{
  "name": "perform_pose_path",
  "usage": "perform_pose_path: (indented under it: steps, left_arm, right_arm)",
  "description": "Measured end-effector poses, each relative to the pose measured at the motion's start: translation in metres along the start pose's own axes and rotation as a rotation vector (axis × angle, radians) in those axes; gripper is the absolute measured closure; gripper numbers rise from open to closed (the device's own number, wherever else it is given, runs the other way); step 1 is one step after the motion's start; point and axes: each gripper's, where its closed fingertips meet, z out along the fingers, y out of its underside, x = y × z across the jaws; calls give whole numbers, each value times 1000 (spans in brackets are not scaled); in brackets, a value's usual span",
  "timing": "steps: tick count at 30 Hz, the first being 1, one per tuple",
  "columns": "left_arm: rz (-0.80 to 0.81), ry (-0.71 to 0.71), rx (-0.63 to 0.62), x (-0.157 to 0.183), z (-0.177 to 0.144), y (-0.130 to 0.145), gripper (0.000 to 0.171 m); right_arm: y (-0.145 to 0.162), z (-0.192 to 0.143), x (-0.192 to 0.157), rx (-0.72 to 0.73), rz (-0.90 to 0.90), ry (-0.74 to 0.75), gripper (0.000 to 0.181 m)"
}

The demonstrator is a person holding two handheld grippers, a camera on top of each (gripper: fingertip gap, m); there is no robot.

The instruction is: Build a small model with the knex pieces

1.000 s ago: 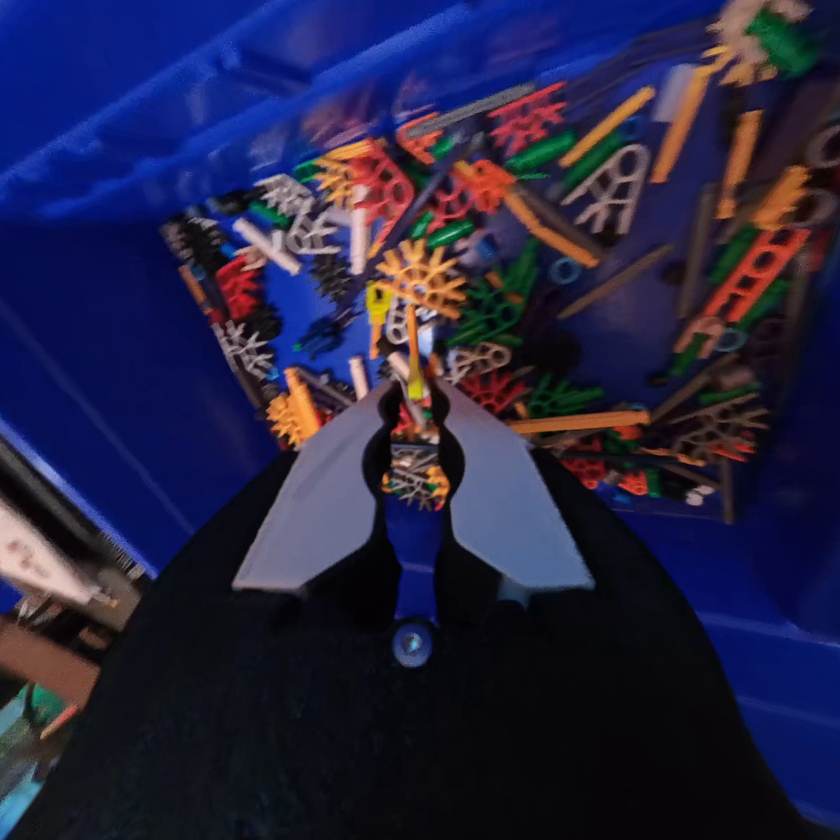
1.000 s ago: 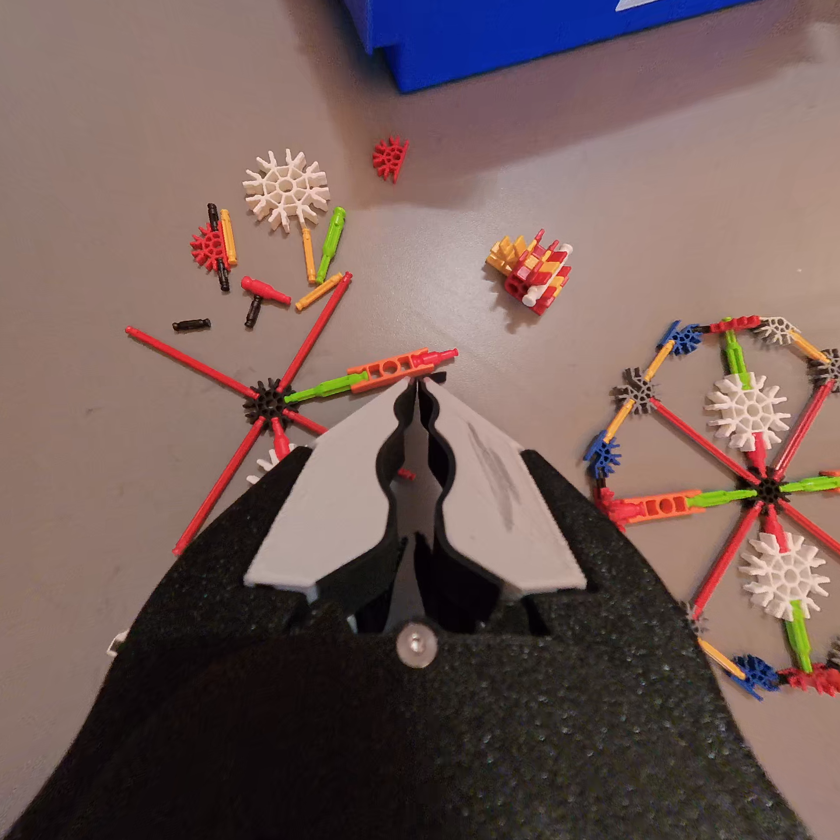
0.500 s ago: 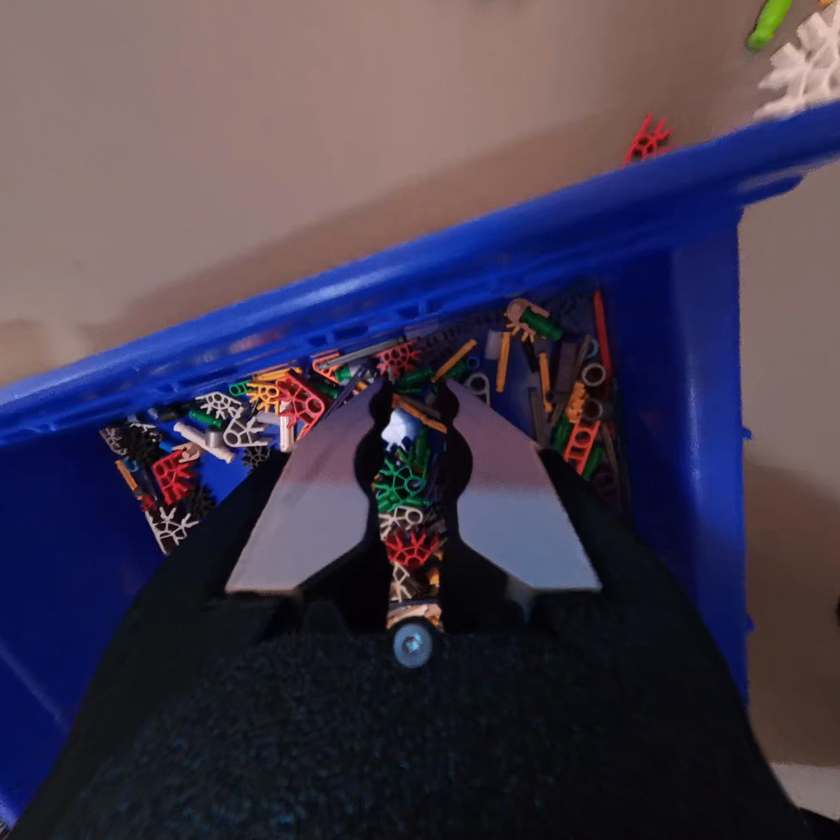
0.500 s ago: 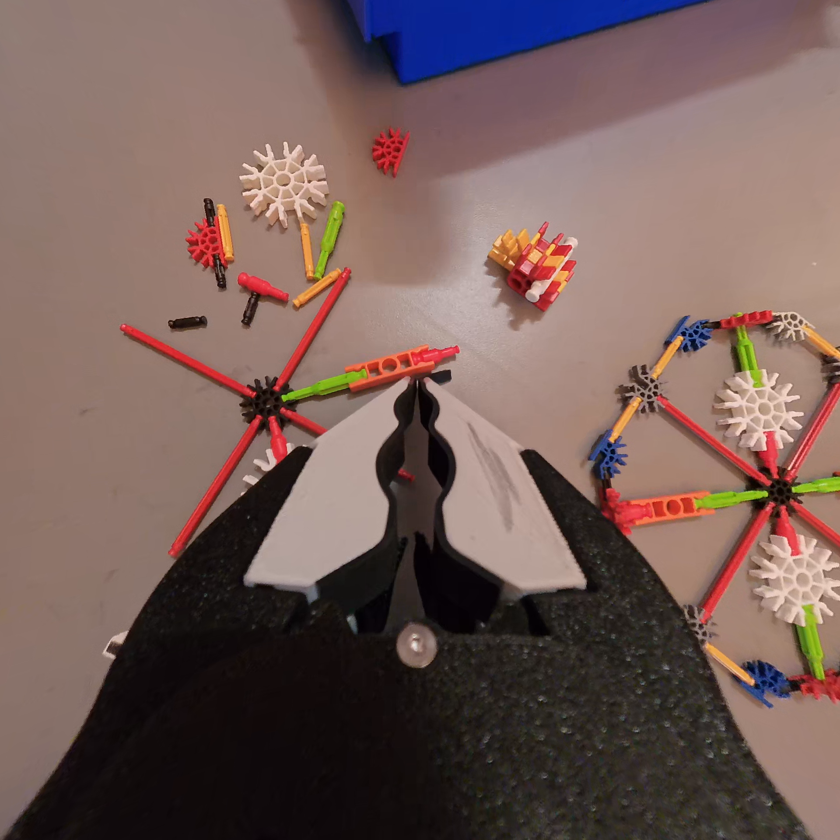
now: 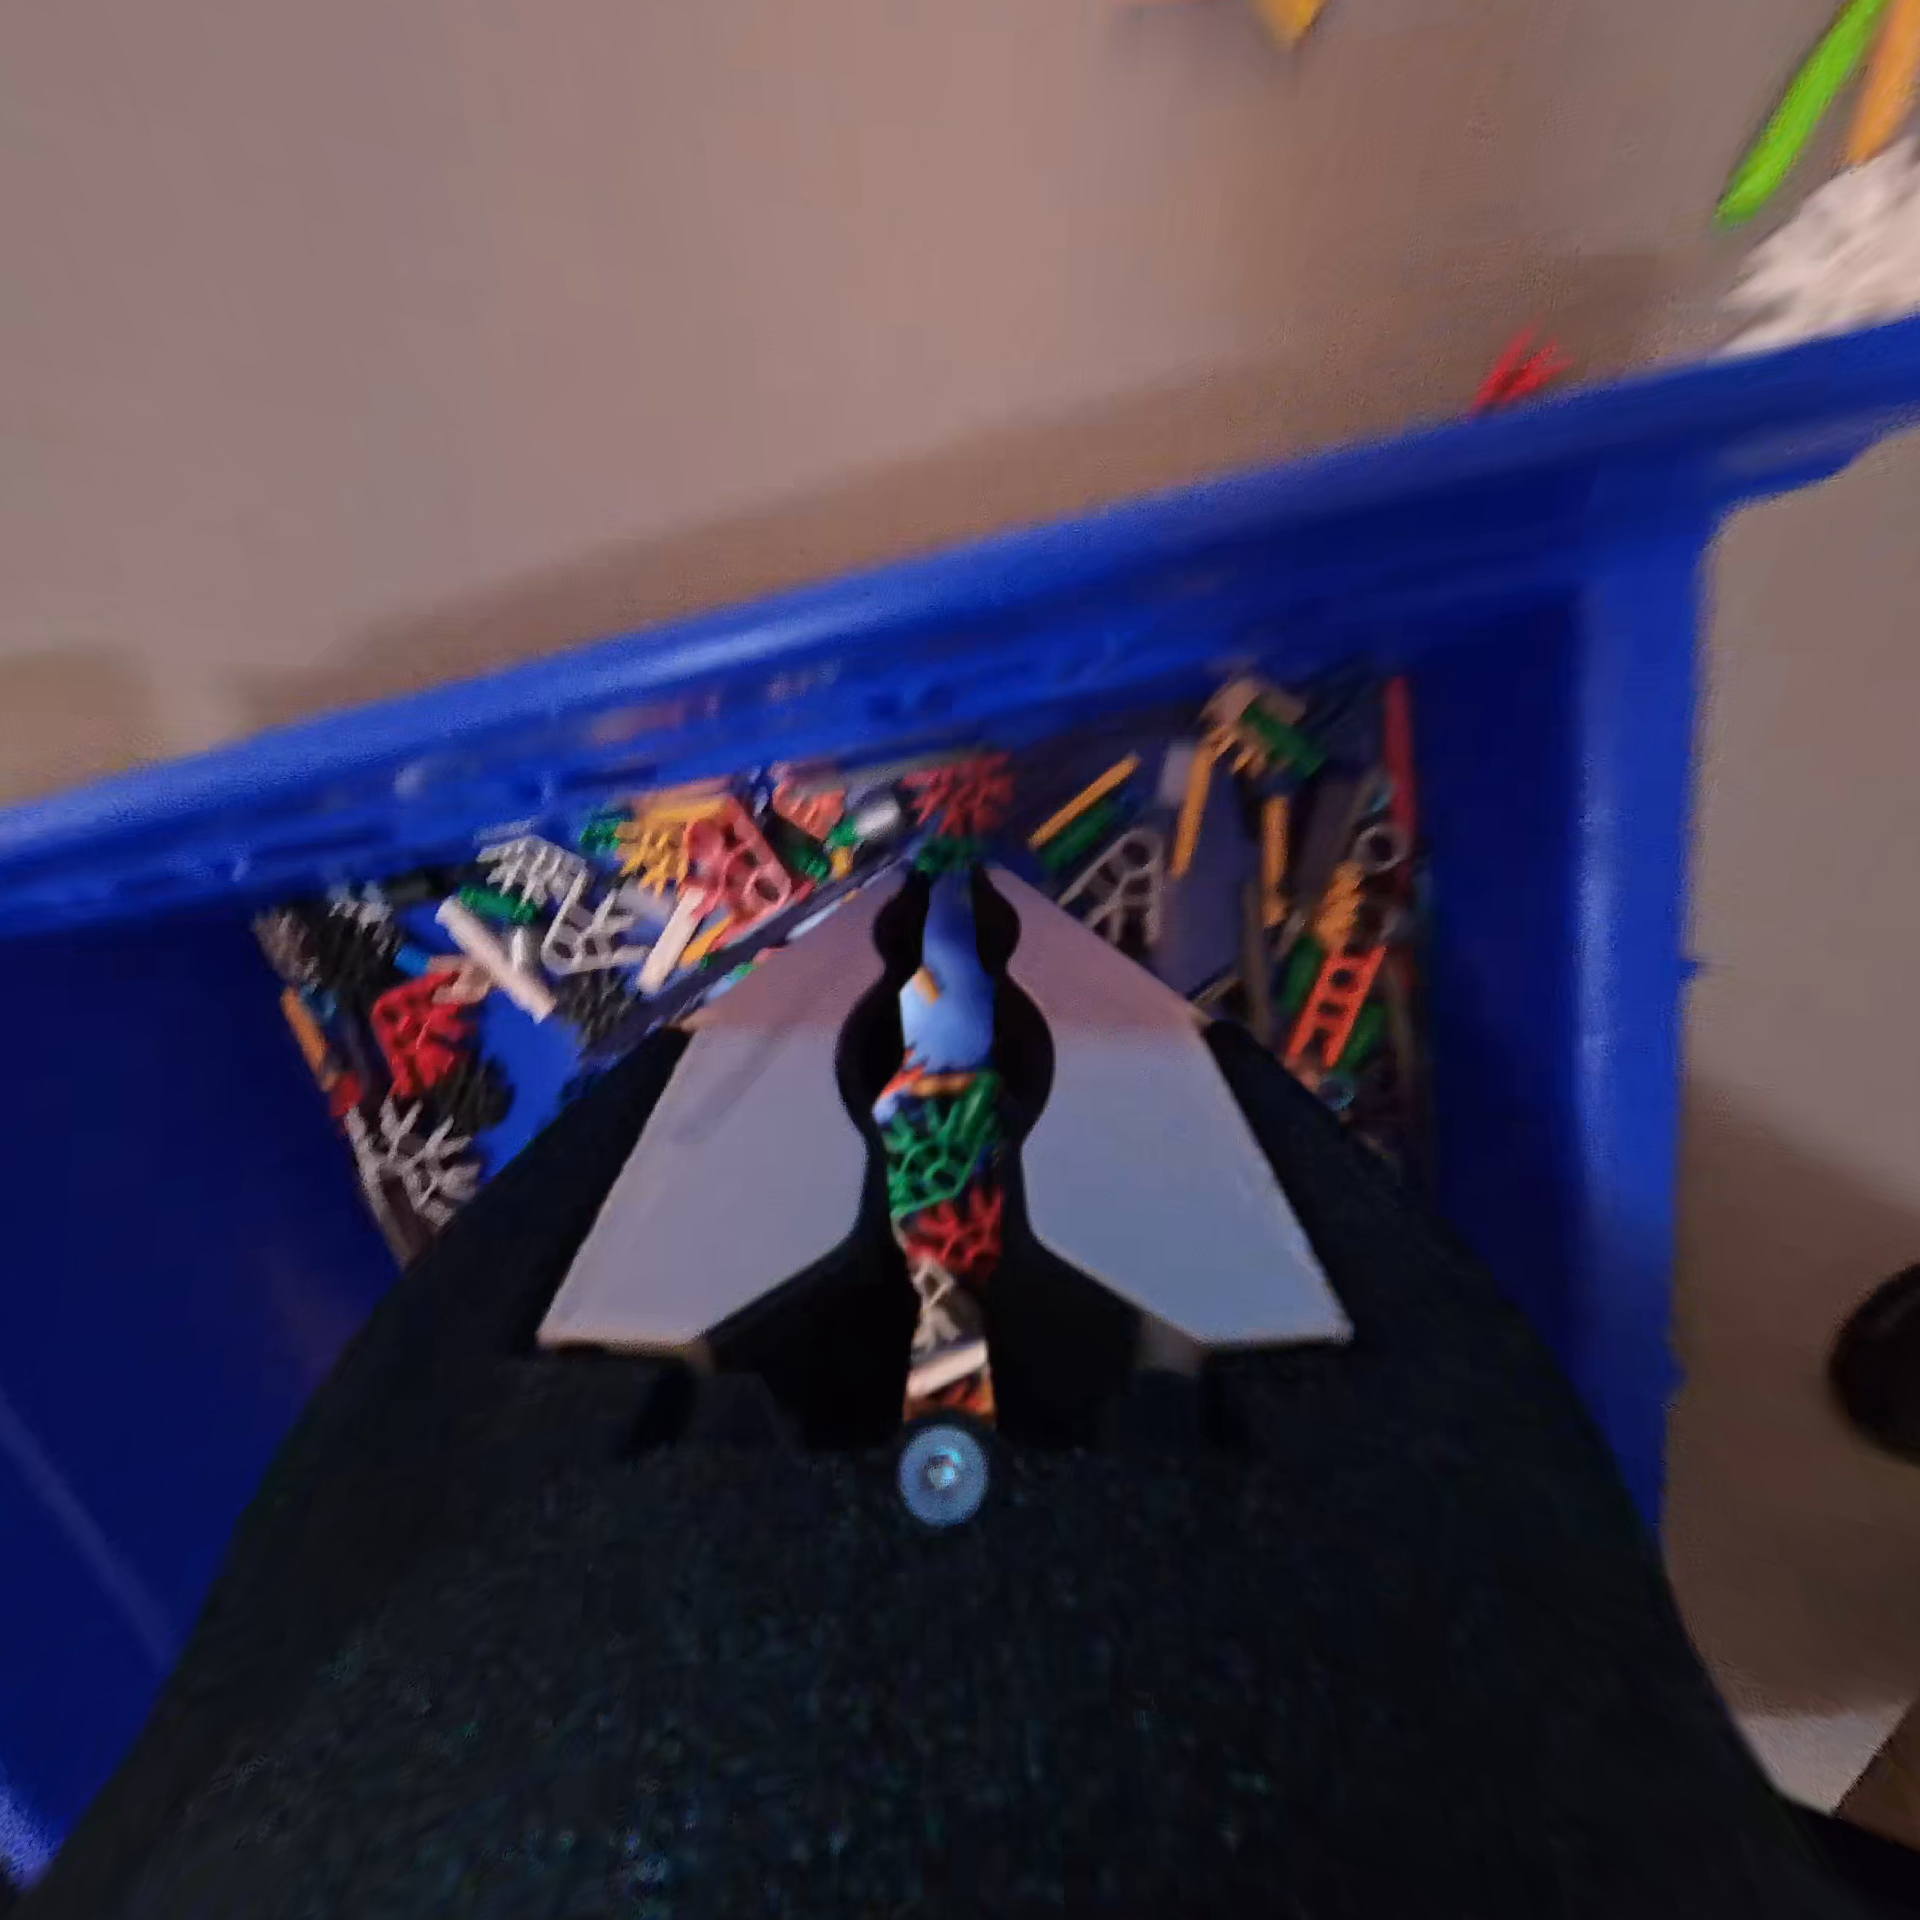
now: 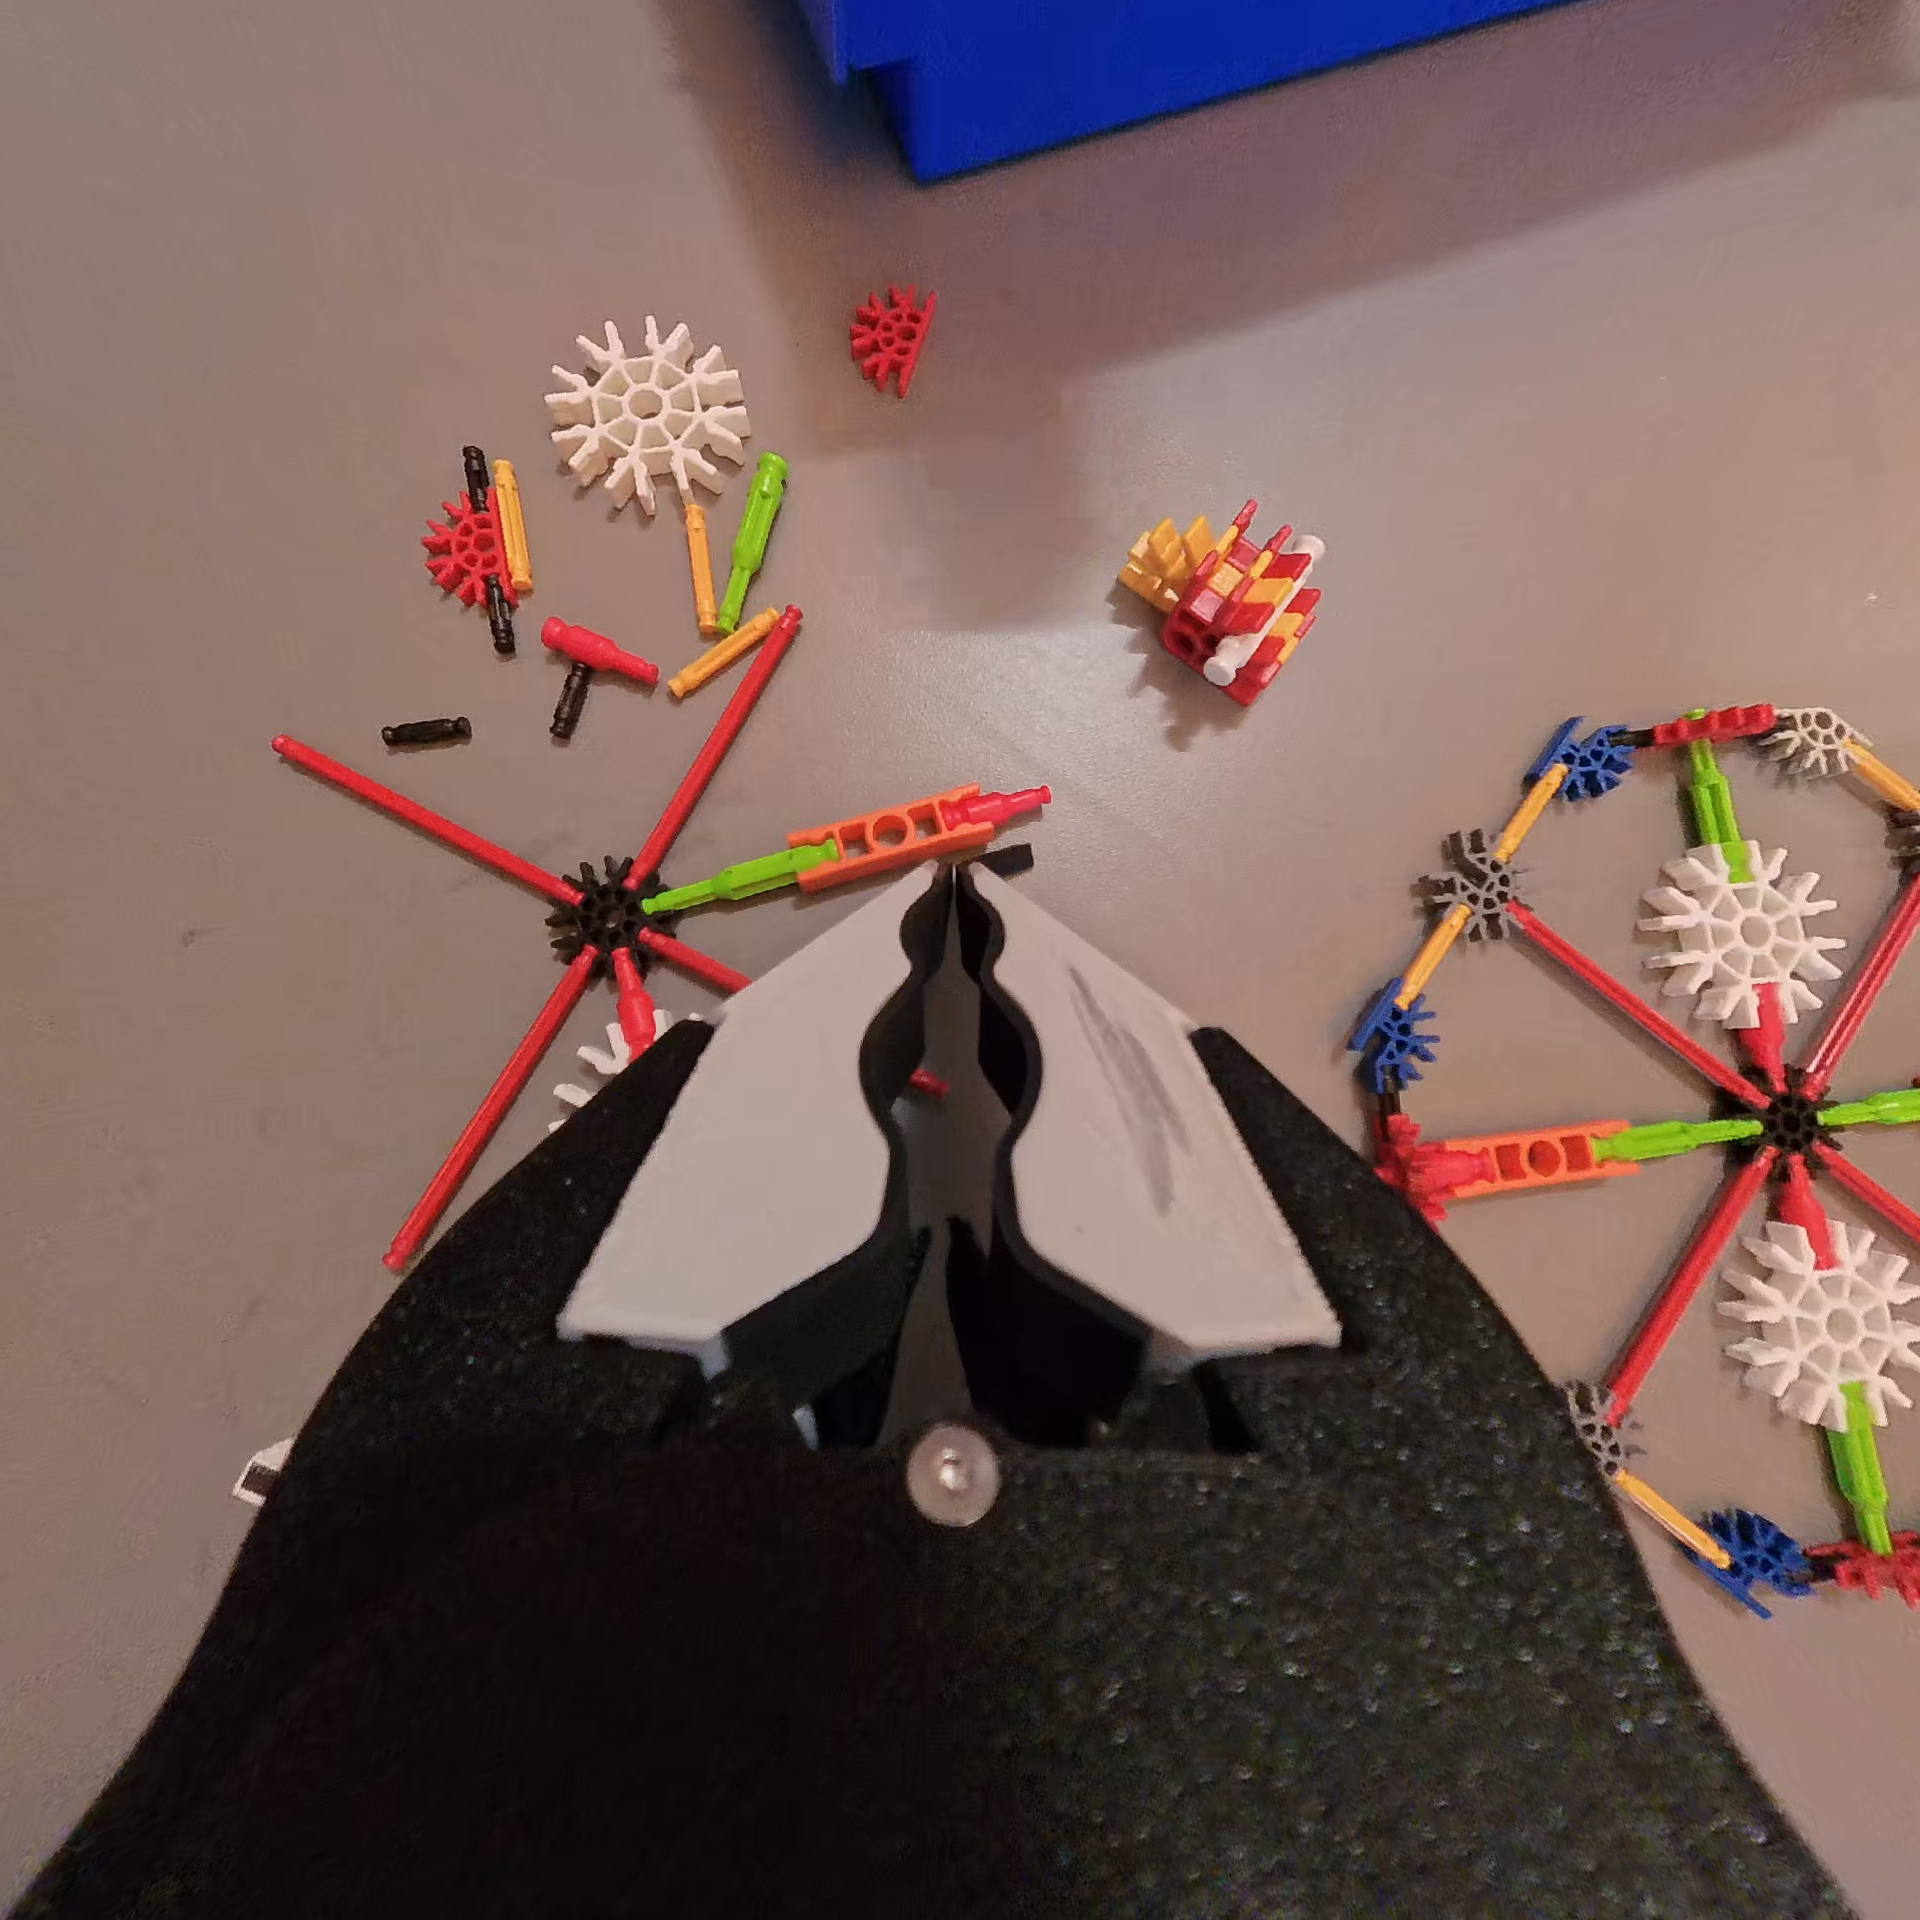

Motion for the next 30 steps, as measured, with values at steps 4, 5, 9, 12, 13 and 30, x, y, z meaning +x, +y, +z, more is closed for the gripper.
perform_pose_path:
  steps: [4,5,9,12,13,30]
  left_arm:
    - [12,11,-12,4,14,-3,160]
    - [10,8,-28,3,18,1,163]
    - [-42,26,-118,0,16,21,171]
    - [-41,-22,-208,-11,8,36,171]
    - [-47,-28,-168,-13,7,29,171]
    - [-77,3,-171,-5,5,32,165]
  right_arm:
    - [1,1,0,-3,-1,-2,181]
    - [0,1,0,-3,-1,-1,181]
    - [0,0,0,1,2,1,181]
    - [0,0,0,-3,-2,1,181]
    - [0,0,0,-2,-2,2,181]
    - [-1,-2,0,0,-4,6,181]
